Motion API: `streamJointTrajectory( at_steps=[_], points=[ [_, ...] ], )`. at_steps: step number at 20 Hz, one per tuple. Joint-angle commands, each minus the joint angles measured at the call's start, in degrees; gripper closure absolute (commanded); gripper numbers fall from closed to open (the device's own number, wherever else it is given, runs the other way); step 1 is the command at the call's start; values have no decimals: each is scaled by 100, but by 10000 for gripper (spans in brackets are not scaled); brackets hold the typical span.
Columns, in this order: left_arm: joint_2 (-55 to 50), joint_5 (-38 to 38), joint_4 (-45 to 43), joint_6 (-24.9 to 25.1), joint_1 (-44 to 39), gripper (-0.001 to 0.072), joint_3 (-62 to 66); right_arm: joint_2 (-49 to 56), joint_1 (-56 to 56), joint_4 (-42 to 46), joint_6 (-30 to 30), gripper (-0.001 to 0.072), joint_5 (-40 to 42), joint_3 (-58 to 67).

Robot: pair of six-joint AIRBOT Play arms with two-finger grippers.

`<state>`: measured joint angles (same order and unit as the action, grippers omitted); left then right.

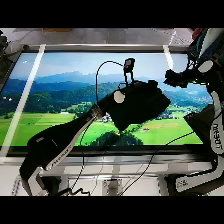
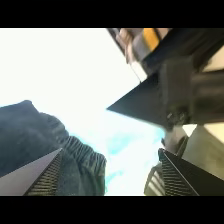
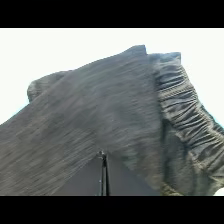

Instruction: Fold the clothes and pants, and hang the long-sleeved shirts on hangers.

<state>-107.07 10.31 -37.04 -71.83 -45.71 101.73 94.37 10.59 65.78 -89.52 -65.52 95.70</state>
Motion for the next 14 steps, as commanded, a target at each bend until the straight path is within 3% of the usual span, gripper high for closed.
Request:
streamJointTrajectory(
  at_steps=[1, 4, 7, 9, 14],
  points=[
    [221, -79, -452, -13, 105, 6, 15, -7, 13, 299, 74, 676, 22, 0],
    [501, 699, -1351, -17, 435, 11, 15, 31, 13, 380, 887, 678, -2, 0],
    [619, 1676, -1526, -17, 802, 11, 15, 168, -39, -979, 2273, 678, -815, -2],
    [605, 2138, -1528, -17, 979, 14, 11, 321, -249, -1493, 2385, 678, -1051, -15],
    [608, 2529, -1541, -20, 1493, 14, 11, 734, -1073, -1154, 1980, 678, -1421, -31]
  ],
)
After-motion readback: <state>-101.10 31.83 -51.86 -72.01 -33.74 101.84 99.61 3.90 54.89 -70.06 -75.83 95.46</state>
